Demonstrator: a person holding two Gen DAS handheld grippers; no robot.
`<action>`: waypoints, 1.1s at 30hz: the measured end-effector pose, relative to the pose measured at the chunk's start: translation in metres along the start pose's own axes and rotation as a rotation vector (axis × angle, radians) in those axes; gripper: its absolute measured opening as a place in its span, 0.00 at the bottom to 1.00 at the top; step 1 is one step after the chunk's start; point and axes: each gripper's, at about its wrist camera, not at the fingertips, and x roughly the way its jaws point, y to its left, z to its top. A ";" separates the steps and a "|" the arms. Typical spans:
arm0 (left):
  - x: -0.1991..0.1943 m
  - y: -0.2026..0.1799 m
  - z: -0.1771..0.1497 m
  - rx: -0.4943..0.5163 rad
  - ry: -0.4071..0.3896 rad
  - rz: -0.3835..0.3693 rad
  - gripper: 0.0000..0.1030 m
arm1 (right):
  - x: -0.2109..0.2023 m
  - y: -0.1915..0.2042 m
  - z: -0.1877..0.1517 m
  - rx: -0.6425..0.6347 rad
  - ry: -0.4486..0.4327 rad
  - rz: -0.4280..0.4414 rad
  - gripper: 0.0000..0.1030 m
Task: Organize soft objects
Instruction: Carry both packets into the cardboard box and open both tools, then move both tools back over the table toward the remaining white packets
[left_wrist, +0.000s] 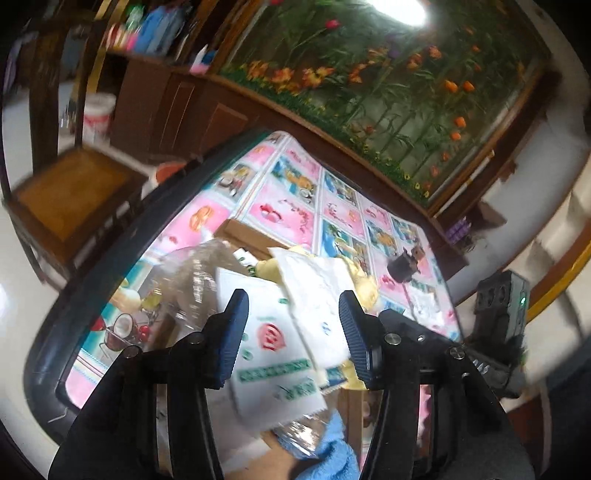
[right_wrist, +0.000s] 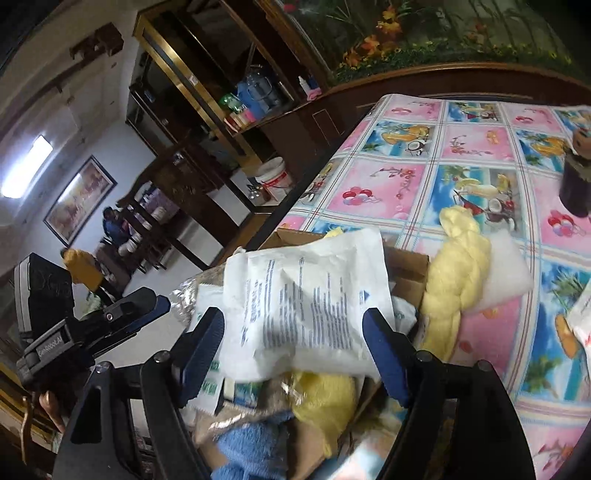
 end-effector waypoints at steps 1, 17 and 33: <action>0.000 -0.007 -0.003 0.012 0.001 0.001 0.49 | -0.009 -0.004 -0.004 0.014 -0.014 0.010 0.75; 0.099 -0.147 -0.027 0.218 0.251 -0.023 0.49 | -0.104 -0.158 0.037 0.213 -0.093 -0.189 0.75; 0.216 -0.161 0.005 0.331 0.432 0.181 0.49 | -0.082 -0.217 0.003 0.254 0.067 -0.400 0.75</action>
